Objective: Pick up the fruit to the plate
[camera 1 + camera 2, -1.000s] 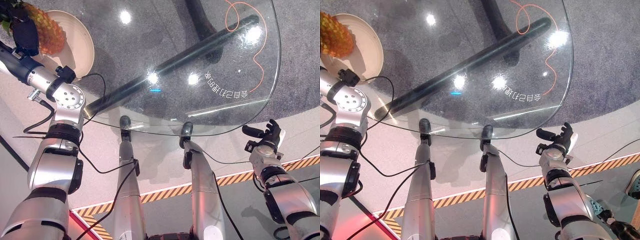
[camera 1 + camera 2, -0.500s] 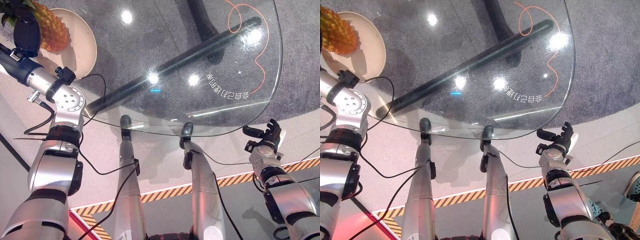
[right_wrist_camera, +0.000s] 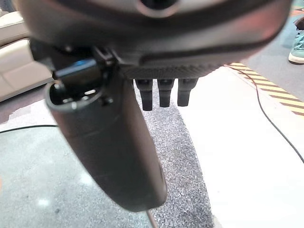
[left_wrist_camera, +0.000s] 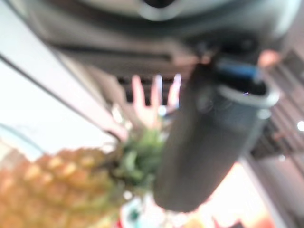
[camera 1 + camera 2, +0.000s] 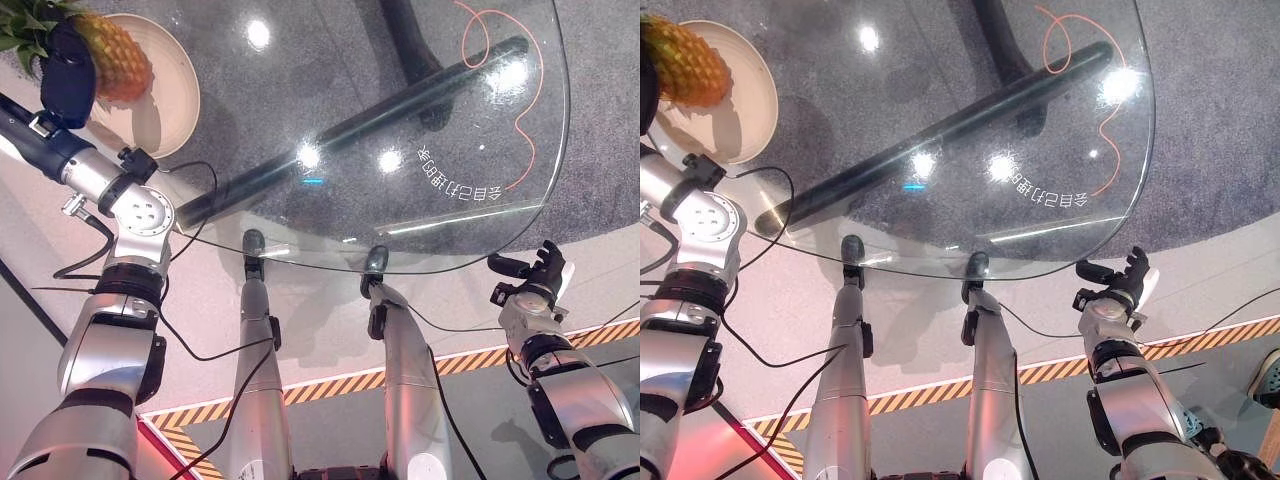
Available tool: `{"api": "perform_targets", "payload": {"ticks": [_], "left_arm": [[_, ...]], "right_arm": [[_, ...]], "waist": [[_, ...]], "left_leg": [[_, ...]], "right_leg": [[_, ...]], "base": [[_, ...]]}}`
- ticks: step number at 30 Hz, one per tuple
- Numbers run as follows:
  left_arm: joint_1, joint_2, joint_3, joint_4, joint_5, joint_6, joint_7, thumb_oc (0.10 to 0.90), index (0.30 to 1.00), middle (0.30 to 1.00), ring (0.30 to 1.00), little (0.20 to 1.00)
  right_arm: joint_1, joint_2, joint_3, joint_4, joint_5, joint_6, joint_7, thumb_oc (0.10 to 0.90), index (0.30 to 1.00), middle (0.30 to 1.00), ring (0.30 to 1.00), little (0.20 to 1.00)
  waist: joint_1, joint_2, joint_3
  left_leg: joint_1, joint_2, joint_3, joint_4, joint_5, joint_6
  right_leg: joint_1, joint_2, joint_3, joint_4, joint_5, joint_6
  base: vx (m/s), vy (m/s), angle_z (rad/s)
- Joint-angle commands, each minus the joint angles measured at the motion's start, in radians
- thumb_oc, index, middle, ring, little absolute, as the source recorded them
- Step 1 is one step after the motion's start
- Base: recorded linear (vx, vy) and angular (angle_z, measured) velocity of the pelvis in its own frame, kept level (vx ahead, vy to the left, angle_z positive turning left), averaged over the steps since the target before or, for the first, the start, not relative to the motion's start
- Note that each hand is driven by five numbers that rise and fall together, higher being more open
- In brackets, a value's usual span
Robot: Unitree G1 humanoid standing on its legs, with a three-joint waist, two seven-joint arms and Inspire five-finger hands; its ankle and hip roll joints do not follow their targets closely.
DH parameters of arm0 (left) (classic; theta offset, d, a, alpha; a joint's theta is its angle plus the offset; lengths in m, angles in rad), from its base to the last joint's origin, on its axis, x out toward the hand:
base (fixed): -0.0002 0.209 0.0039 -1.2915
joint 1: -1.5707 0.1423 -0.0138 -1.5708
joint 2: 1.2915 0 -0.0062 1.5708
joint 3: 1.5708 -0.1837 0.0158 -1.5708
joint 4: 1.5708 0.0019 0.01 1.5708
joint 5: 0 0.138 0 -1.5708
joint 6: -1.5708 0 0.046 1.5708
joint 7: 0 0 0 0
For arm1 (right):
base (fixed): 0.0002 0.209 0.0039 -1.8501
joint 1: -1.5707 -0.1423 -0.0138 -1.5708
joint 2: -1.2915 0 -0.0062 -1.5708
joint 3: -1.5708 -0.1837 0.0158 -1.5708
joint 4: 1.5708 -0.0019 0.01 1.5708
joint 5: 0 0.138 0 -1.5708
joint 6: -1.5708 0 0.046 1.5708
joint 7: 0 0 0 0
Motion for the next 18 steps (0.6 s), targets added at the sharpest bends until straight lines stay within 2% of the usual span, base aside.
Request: {"api": "perform_targets", "payload": {"ticks": [1,18], "left_arm": [[-0.029,0.03,0.072,-0.071,0.072,-0.09,0.007,0.8,0.9,0.9,0.9,0.9],[0.091,-0.013,0.068,-0.158,0.162,-0.103,-0.02,0.8,0.9,0.9,0.9,0.9]], "right_arm": [[0.046,-0.02,-0.001,-0.01,-0.006,-0.035,-0.046,0.8,0.9,0.9,0.9,0.9],[0.077,-0.021,-0.026,-0.023,-0.001,-0.042,-0.056,0.8,0.9,0.9,0.9,0.9]], "waist": [[0.032,-0.043,-0.023],[0.055,-0.021,-0.023]], "left_leg": [[-0.007,-0.076,0.036,0.194,-0.206,0.058],[0.047,-0.08,0.042,0.184,-0.213,0.058]], "right_leg": [[0.107,0.079,-0.01,-0.186,0.085,0.003],[0.155,0.064,-0.024,-0.177,0.07,0.005]], "base": [[0.0,0.0,0.0],[0.0,0.0,0.0]]}}
